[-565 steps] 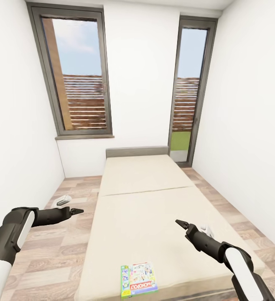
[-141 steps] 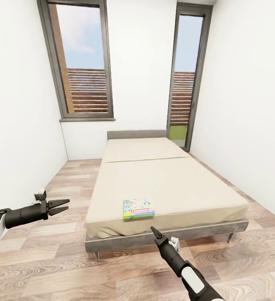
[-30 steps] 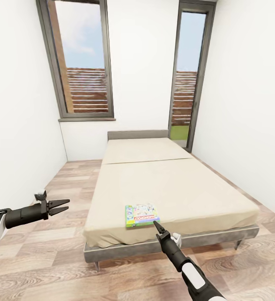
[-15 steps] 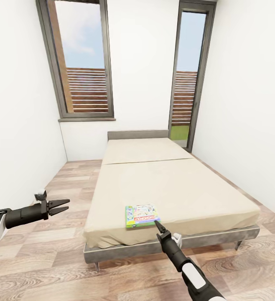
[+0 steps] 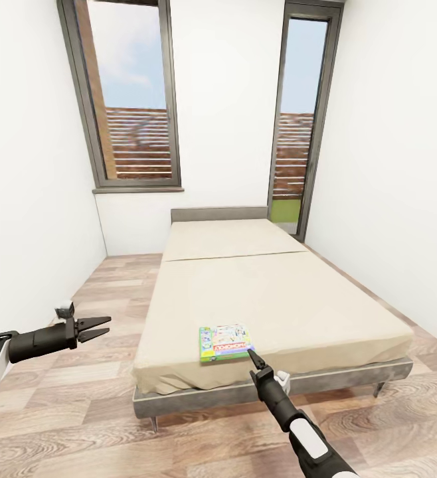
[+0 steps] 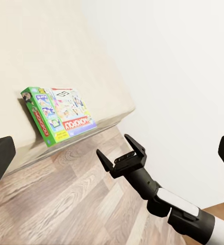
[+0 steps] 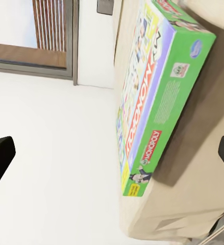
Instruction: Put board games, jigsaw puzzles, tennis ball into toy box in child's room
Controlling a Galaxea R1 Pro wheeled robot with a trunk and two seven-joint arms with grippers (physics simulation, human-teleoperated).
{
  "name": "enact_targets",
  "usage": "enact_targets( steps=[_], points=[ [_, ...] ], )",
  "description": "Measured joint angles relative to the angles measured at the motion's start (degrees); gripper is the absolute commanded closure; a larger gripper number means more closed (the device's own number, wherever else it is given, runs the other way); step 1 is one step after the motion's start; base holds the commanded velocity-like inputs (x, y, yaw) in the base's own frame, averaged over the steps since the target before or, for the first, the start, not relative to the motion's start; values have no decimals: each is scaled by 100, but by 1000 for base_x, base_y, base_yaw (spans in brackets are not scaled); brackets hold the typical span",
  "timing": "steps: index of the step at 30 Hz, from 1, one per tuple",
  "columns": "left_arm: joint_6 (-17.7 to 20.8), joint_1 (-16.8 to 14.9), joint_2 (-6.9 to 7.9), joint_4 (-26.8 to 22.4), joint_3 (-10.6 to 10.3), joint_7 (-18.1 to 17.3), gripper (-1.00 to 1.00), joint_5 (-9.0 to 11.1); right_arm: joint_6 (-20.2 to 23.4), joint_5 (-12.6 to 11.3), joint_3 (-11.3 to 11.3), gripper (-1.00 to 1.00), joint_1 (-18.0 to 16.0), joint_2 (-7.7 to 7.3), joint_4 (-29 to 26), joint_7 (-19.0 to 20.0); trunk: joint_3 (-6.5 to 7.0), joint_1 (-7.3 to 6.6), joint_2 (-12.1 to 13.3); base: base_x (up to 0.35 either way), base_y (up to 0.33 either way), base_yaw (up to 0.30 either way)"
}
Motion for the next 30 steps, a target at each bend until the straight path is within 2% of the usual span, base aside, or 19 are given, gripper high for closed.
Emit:
enact_targets(
  steps=[20, 30],
  points=[
    [-2, 0, -7, 0, -4, 0, -100, 0, -34, -23, -6, -100, 3, 0, 19, -315, 0, 0, 0, 0, 0, 0],
    [0, 0, -7, 0, -3, 0, -100, -1, -34, -24, -5, -100, 3, 0, 20, -324, 0, -1, 0, 118, 53, 0]
  ],
)
